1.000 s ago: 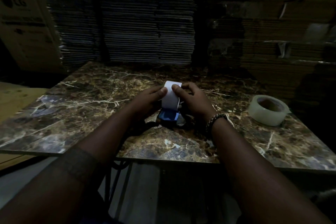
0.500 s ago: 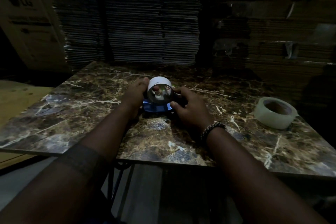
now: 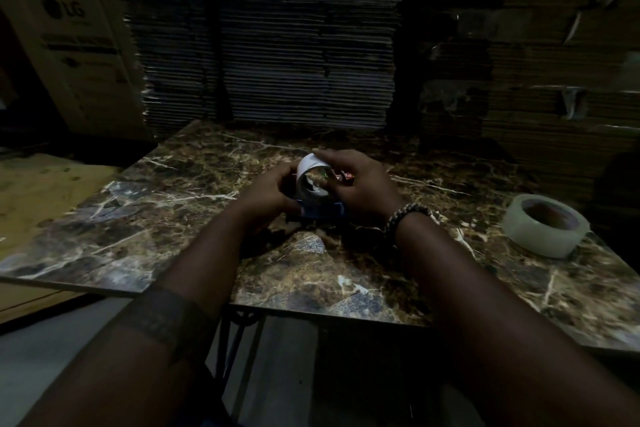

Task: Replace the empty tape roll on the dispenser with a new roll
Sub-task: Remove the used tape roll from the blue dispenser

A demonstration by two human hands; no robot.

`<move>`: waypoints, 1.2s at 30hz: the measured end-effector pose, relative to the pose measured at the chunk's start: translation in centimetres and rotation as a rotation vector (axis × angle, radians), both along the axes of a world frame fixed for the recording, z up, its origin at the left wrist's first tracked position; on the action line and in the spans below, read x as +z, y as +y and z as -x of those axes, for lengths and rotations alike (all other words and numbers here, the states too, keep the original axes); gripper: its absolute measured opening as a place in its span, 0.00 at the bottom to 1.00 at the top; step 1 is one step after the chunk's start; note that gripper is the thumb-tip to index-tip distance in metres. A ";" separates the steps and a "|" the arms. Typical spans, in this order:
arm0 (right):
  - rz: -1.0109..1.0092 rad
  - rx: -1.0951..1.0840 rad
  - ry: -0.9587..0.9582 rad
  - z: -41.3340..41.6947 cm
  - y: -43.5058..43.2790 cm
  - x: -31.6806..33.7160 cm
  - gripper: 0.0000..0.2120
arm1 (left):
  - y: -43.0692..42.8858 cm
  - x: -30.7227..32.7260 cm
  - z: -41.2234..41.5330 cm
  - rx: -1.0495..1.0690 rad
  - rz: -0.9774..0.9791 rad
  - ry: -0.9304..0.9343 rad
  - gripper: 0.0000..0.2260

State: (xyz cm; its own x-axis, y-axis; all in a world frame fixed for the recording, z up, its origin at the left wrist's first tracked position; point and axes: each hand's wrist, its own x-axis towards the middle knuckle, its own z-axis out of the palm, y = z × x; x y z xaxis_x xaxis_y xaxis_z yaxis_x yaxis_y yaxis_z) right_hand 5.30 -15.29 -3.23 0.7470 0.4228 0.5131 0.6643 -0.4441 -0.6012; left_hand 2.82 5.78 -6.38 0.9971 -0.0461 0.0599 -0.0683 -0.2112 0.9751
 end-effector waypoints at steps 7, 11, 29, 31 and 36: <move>-0.088 -0.015 0.057 -0.6 -1.1 0.1 0.24 | -0.3 -0.1 0.4 0.034 -0.146 -0.076 0.36; -0.103 -0.001 0.086 -0.8 -1.5 0.1 0.25 | -0.3 -0.3 0.4 0.035 -0.143 -0.081 0.34; -0.207 -0.115 0.273 -0.6 -3.7 -1.7 0.19 | -0.9 0.8 1.4 -0.037 -0.198 -0.078 0.36; -0.234 -0.105 0.286 -0.7 -3.8 -1.7 0.17 | -1.0 1.0 1.6 -0.049 -0.199 -0.077 0.35; -0.327 -0.109 0.291 -0.6 -3.9 -2.4 0.18 | -1.4 1.3 2.3 -0.084 -0.165 -0.043 0.35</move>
State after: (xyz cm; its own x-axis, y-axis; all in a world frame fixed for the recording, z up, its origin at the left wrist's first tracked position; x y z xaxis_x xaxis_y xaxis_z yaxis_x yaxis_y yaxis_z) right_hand 5.92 -19.21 -5.59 0.9112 0.1842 0.3686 0.4066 -0.2574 -0.8766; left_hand 0.48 4.37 -5.09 0.9861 -0.1415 0.0875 -0.1336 -0.3600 0.9233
